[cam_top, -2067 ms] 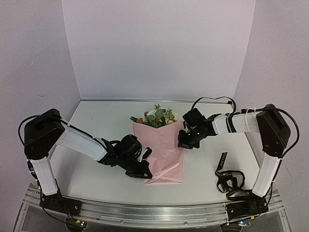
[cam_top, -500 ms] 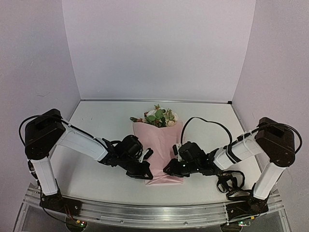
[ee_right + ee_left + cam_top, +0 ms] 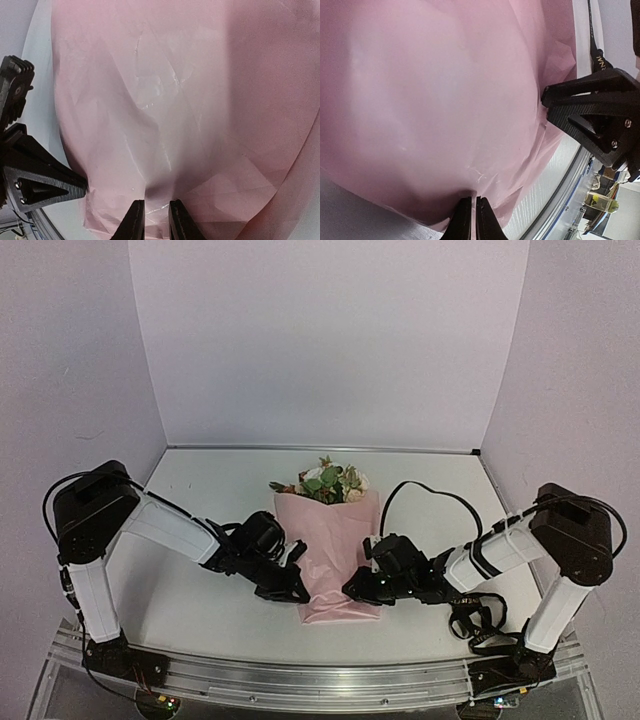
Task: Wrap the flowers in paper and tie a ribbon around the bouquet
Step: Press the fold line on the folded bouquet.
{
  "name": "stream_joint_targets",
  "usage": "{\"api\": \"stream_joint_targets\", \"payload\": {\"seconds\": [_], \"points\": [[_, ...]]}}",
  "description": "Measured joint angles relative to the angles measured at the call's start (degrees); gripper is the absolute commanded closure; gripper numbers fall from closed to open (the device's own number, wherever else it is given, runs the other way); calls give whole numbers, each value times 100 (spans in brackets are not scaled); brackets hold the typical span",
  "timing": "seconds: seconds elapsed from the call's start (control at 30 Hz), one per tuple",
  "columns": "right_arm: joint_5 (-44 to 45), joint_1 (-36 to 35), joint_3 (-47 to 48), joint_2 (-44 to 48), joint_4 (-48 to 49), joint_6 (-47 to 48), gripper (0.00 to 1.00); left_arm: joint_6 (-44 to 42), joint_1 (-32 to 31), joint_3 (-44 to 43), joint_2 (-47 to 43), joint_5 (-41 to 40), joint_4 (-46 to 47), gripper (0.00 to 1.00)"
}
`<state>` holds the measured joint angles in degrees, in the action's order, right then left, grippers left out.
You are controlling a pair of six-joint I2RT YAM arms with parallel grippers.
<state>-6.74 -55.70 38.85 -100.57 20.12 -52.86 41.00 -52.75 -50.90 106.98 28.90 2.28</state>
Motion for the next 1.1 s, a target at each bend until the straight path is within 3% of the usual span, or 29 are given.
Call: {"api": "stream_joint_targets", "payload": {"seconds": [0.57, 1.1], "points": [[17, 0, 0, 4, -11, 2, 83, 147, 944, -280, 376, 570, 217, 89], [-11, 7, -56, 41, 8, 26, 83, -117, 2062, -2079, 1468, 798, -572, 88]]}}
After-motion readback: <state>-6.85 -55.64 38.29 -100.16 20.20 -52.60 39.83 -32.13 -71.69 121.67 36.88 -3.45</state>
